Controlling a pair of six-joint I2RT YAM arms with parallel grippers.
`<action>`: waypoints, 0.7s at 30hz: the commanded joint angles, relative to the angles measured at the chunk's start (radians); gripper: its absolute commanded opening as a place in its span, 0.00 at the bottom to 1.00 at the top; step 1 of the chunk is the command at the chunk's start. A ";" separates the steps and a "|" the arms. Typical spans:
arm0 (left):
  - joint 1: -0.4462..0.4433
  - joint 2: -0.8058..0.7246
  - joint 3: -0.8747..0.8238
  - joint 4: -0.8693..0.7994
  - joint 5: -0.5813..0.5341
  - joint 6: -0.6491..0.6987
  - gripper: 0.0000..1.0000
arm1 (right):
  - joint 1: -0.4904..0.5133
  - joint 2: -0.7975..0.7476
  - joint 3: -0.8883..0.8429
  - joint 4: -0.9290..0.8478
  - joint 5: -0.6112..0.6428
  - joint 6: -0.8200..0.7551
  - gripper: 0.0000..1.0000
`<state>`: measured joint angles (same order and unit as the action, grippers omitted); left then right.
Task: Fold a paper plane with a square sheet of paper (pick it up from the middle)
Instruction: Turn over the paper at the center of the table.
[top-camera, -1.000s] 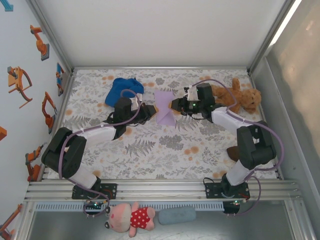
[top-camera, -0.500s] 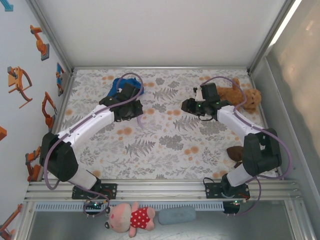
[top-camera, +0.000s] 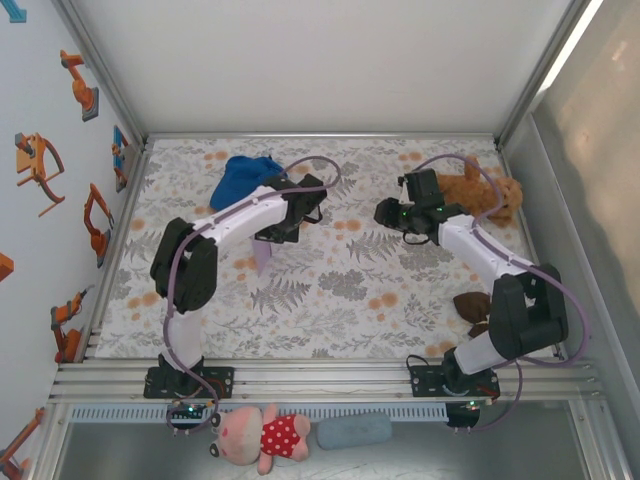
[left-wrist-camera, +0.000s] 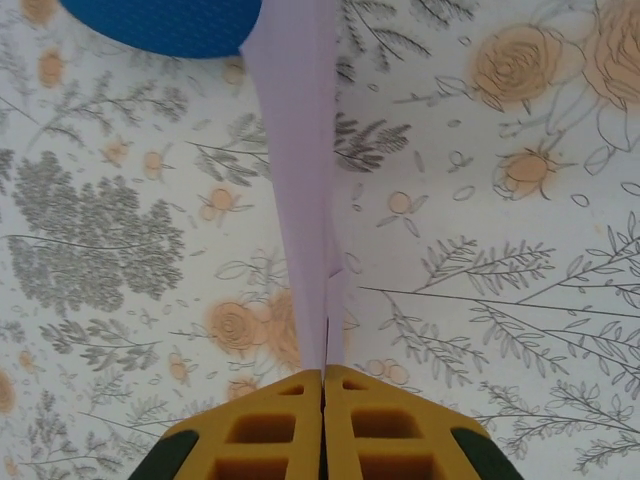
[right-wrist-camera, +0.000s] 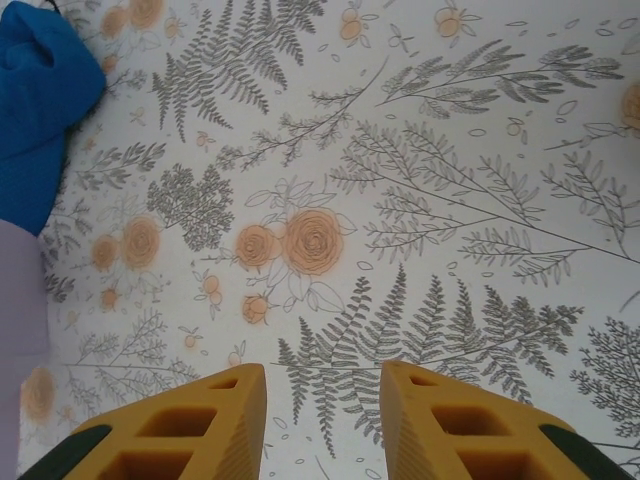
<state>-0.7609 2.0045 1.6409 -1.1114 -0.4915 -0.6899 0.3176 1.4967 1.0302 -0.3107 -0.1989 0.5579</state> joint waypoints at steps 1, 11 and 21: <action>-0.011 0.038 0.034 0.033 0.117 0.019 0.11 | -0.011 -0.030 -0.030 -0.022 0.050 0.029 0.34; 0.031 0.008 -0.108 0.367 0.471 -0.006 0.35 | -0.012 0.007 -0.059 0.010 -0.013 0.040 0.34; 0.202 -0.323 -0.482 0.642 0.612 -0.139 0.51 | 0.193 0.159 0.042 0.073 -0.113 0.038 0.36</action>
<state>-0.5957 1.7638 1.2175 -0.5545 0.0761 -0.7696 0.4255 1.6039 1.0073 -0.2710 -0.2764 0.5900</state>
